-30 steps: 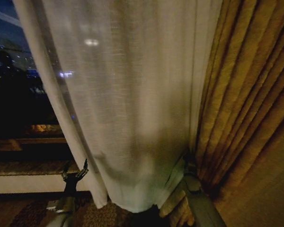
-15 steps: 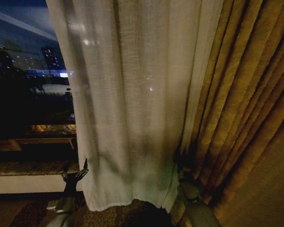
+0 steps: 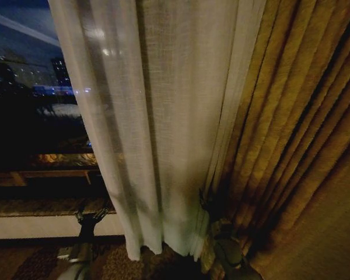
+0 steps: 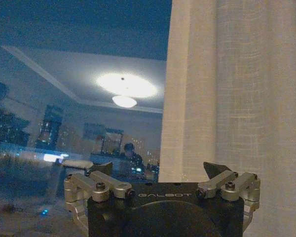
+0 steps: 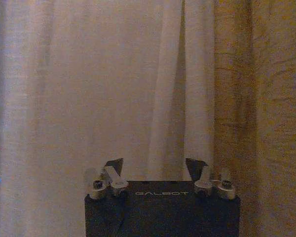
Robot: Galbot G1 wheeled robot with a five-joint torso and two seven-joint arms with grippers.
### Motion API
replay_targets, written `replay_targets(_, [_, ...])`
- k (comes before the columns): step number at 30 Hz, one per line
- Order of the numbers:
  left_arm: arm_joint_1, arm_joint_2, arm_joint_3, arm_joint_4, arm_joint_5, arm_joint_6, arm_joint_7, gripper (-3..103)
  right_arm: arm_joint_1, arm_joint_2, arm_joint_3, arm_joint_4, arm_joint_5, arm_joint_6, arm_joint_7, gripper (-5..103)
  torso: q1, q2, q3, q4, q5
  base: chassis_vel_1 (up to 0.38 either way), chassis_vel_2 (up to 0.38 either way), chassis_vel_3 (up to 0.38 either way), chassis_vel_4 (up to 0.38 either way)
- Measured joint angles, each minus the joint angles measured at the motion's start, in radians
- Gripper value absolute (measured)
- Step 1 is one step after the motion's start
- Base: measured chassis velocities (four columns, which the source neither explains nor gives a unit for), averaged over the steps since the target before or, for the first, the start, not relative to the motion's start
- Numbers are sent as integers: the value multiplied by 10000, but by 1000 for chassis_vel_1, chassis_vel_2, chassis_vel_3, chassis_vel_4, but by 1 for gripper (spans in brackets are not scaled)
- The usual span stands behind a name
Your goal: Open the curtains by pulling them apart, changing their state from closed to fully open.
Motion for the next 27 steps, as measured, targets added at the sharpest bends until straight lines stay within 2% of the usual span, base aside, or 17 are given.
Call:
replay_targets(1, [0,0,0,0,0,0,0,100,-20,9,14,0,-38,11,1,77,0,0,0,0,1,0,0,0,0])
replay_targets(4, [0,0,0,0,0,0,0,100,-45,-2,77,-20,-203,66,-1,92,0,0,0,0,1,0,0,0,0])
replay_targets(5, [0,0,0,0,0,0,0,100,-45,-2,77,-20,-203,66,-1,92,0,0,0,0,1,0,0,0,0])
replay_targets(7, [0,0,0,0,0,0,0,100,-33,-18,101,-71,-285,94,-17,99,0,0,0,0,1,20,9,-26,-21])
replay_targets(15, [0,-1,0,0,0,0,0,100,97,75,53,-234,-434,128,-114,100,0,0,0,0,2,117,94,-99,-107])
replay_targets(27, [0,-1,-2,0,0,0,0,100,308,201,-25,-504,-531,276,-308,100,1,-1,1,1,1,271,277,-274,-264])
